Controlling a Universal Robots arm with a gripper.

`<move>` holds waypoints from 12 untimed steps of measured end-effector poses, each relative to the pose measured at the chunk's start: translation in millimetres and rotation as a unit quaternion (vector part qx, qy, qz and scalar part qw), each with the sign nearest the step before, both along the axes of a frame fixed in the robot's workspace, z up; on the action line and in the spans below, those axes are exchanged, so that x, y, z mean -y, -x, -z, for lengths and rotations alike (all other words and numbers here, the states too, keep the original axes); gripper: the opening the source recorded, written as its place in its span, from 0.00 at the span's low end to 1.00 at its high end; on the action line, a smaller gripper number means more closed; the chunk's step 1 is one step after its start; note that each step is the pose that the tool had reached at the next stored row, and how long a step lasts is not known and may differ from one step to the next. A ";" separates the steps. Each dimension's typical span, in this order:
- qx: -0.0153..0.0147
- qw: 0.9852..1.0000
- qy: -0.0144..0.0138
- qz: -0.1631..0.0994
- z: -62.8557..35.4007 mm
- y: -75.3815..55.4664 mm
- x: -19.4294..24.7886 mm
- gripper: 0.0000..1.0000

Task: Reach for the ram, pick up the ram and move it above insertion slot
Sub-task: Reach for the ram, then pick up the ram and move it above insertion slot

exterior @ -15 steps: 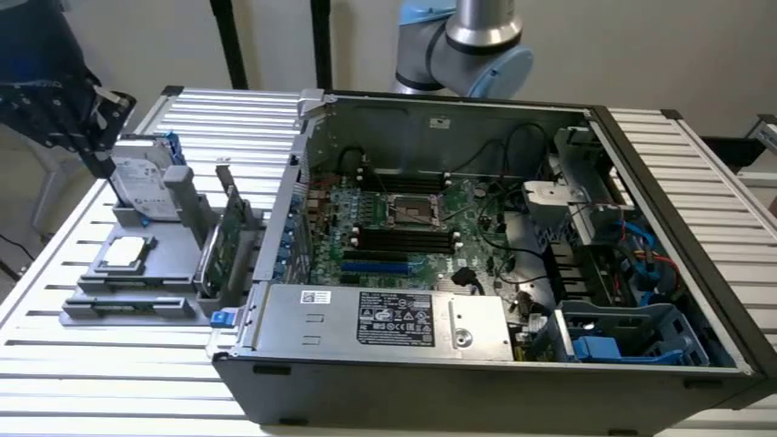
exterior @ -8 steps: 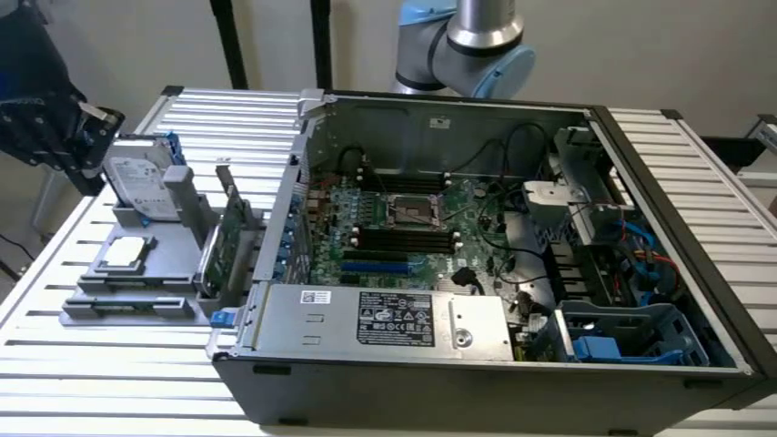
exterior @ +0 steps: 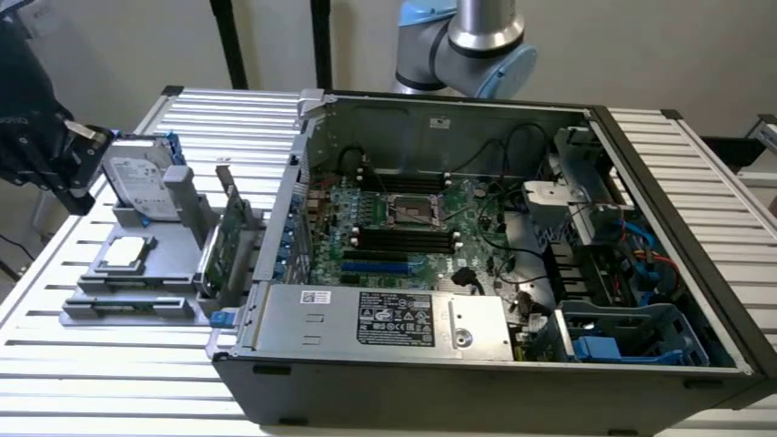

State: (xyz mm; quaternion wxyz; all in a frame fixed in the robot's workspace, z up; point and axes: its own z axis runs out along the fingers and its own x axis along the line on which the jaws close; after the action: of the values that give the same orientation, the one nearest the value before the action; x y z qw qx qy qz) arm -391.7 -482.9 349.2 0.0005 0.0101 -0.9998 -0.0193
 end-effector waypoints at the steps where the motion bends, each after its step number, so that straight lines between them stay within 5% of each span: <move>1: 0.000 1.000 0.000 0.000 0.3 -0.5 2.5 0.11; 5: 0.000 1.000 0.000 -0.005 0.9 -4.1 6.3 0.11; 12: 0.000 0.998 0.000 -0.067 2.0 -4.2 6.3 0.11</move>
State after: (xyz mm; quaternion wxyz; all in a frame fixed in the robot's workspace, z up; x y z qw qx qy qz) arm -387.6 -489.2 347.2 0.0018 0.0773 -0.9968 -0.0192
